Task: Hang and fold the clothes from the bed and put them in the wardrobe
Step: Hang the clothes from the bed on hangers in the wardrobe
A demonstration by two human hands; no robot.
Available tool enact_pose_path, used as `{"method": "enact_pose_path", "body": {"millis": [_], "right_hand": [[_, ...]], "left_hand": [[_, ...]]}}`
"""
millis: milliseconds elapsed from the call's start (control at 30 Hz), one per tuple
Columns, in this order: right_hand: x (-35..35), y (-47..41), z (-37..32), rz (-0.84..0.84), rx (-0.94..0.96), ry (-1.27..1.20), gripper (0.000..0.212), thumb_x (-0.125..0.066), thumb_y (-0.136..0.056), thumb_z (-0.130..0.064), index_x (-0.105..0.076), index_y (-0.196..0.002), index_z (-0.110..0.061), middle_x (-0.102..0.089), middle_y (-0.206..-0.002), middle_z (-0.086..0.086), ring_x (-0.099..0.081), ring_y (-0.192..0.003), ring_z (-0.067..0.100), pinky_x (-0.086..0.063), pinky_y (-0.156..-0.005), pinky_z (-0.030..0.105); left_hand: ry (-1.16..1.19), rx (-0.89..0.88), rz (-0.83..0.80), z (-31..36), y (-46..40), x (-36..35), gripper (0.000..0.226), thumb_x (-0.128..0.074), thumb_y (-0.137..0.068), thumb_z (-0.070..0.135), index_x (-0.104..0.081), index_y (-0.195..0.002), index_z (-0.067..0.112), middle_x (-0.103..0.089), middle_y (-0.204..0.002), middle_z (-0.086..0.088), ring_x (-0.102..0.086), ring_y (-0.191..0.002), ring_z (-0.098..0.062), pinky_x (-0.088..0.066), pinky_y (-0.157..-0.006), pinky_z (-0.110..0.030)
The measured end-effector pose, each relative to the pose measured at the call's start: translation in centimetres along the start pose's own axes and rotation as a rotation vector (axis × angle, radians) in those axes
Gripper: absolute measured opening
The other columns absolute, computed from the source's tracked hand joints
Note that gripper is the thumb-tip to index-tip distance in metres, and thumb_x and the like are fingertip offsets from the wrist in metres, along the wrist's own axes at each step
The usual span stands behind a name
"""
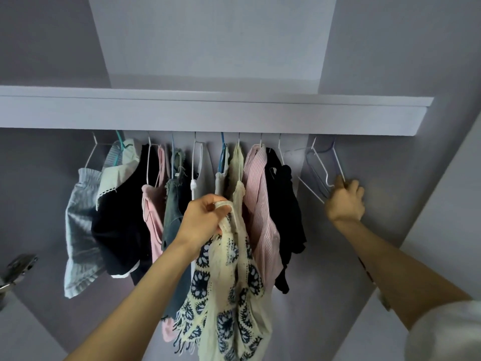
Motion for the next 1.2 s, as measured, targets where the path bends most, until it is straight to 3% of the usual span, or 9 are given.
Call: {"method": "enact_pose_path", "body": {"millis": [167,333,500,667,833,967,1033,1133,1200], "right_hand": [[0.9,1.1,-0.8,0.027,-0.006,-0.071,0.039,-0.049,-0.087,-0.005,-0.053,-0.126,-0.007,-0.043,-0.129,0.019,-0.035,-0.123,0.036,-0.029,-0.100,0.046],[1.5,5.3,-0.2,0.083,0.034,-0.289,0.034,-0.038,-0.092,0.000,-0.059,-0.118,0.001,-0.055,-0.119,0.024,-0.046,-0.114,0.040,-0.036,-0.092,0.044],[2.6,11.7,0.9,0.048,-0.026,-0.477,0.031,-0.040,-0.091,0.003,-0.061,-0.114,0.004,-0.062,-0.112,0.025,-0.055,-0.107,0.040,-0.042,-0.086,0.037],[4.3,18.8,1.9,0.075,-0.122,-0.601,0.030,-0.037,-0.094,-0.001,-0.060,-0.114,0.000,-0.063,-0.094,0.017,-0.059,-0.092,0.035,-0.044,-0.081,0.036],[4.6,28.0,4.1,0.226,-0.068,-0.715,0.027,-0.038,-0.091,-0.011,-0.058,-0.105,-0.002,-0.052,-0.082,0.005,-0.050,-0.075,0.021,-0.037,-0.071,0.030],[5.8,29.5,3.3,-0.146,-0.074,-0.934,0.025,-0.049,-0.091,-0.001,-0.047,-0.107,-0.021,-0.054,-0.076,0.004,-0.054,-0.068,0.018,-0.046,-0.067,0.034],[6.9,29.6,2.0,-0.372,-0.050,-1.011,0.019,-0.054,-0.093,-0.004,-0.052,-0.110,-0.012,-0.053,-0.068,0.004,-0.054,-0.054,0.009,-0.048,-0.058,0.024],[8.2,30.8,0.2,-0.315,0.030,-1.006,0.027,-0.052,-0.096,-0.018,-0.060,-0.085,0.006,-0.044,-0.062,0.009,-0.040,-0.051,0.008,-0.034,-0.049,0.014],[8.7,31.6,-0.4,-0.186,0.062,-1.038,0.034,-0.053,-0.095,-0.018,-0.048,-0.063,-0.005,-0.038,-0.058,0.002,-0.034,-0.050,0.002,-0.029,-0.048,0.013]], "left_hand": [[-0.146,-0.071,0.049,-0.1,0.4,0.7,0.015,-0.054,-0.095,0.015,-0.061,-0.083,0.022,-0.058,-0.075,-0.001,-0.050,-0.067,-0.014,-0.043,-0.065,-0.026],[-0.315,-0.165,0.089,-0.4,2.4,2.5,0.014,-0.047,-0.097,0.014,-0.053,-0.086,0.019,-0.053,-0.070,0.000,-0.048,-0.065,-0.017,-0.042,-0.067,-0.031],[-0.417,-0.235,0.094,-0.8,6.4,3.9,0.006,-0.050,-0.096,0.014,-0.056,-0.095,0.015,-0.059,-0.079,-0.001,-0.054,-0.072,-0.014,-0.038,-0.066,-0.023],[-0.424,-0.160,0.019,-2.8,10.4,4.6,0.007,-0.053,-0.095,0.015,-0.058,-0.090,0.014,-0.054,-0.068,0.004,-0.051,-0.071,-0.022,-0.041,-0.068,-0.031],[-0.351,-0.060,0.003,-4.6,14.9,4.9,0.008,-0.055,-0.094,0.014,-0.061,-0.090,0.011,-0.060,-0.077,-0.005,-0.058,-0.080,-0.027,-0.046,-0.077,-0.036],[-0.313,-0.034,-0.008,-4.1,17.4,4.9,0.012,-0.054,-0.094,0.013,-0.063,-0.095,0.005,-0.062,-0.082,-0.007,-0.056,-0.080,-0.023,-0.044,-0.077,-0.033],[-0.302,-0.024,-0.003,-3.8,18.2,5.1,0.013,-0.054,-0.095,0.013,-0.063,-0.099,0.005,-0.063,-0.087,-0.007,-0.057,-0.085,-0.023,-0.044,-0.078,-0.032],[-0.305,-0.028,0.008,-3.1,19.3,6.0,0.009,-0.055,-0.094,0.016,-0.063,-0.097,0.012,-0.063,-0.088,-0.003,-0.057,-0.086,-0.020,-0.042,-0.078,-0.028],[-0.313,-0.047,0.023,-2.6,19.7,6.7,0.007,-0.057,-0.094,0.016,-0.064,-0.094,0.015,-0.063,-0.085,-0.001,-0.057,-0.083,-0.017,-0.044,-0.077,-0.026]]}}
Point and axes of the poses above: each hand's wrist, its own y-axis away from the middle knuckle, its own x-axis out of the back of the hand, z = x × y, the point moved 1 cm from there along -y, towards the middle knuckle
